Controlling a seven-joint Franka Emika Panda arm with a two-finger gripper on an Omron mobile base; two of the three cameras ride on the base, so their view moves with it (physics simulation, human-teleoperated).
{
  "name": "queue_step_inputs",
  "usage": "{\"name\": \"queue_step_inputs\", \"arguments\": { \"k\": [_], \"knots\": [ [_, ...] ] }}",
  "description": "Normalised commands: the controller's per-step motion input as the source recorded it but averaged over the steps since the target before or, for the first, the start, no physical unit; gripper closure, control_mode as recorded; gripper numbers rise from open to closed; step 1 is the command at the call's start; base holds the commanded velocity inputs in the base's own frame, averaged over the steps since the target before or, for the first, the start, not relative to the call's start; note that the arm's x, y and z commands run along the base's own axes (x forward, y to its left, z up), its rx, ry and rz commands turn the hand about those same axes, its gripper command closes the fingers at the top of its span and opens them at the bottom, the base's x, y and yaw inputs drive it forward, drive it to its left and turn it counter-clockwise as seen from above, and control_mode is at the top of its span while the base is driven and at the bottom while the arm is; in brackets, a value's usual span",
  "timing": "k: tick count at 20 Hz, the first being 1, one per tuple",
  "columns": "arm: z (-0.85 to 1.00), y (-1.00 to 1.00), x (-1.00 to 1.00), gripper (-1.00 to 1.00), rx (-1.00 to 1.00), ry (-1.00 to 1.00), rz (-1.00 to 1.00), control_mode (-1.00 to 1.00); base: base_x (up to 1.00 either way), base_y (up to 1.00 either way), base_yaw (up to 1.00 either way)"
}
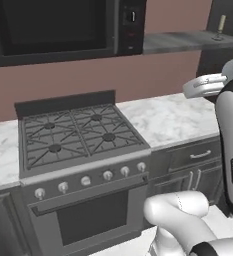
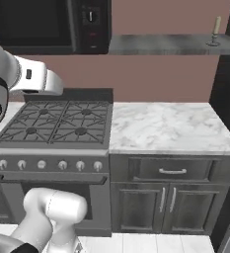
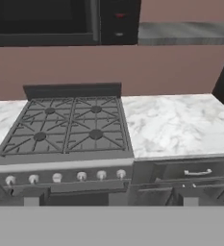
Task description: Get the candle and the wine from the cabinet and move them to the dining counter.
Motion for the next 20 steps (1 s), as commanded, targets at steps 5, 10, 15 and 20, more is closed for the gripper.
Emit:
{"name": "queue_step_inputs", "arguments": {
  "k": [5,10,15,20],
  "knots": [
    [0.00,0.00,0.00,-1.00,0.00,0.00,0.00,1.00,0.41,-0.26,-0.02],
    [0.00,0.00,0.00,-1.00,0.00,0.00,0.00,1.00,0.50,-0.49,0.04],
    [0.00,0.00,0.00,-1.00,0.00,0.00,0.00,1.00,0.26,-0.73,0.03],
    [0.00,0.00,0.00,-1.00,0.00,0.00,0.00,1.00,0.20,-0.78,0.00]
  ]
}}
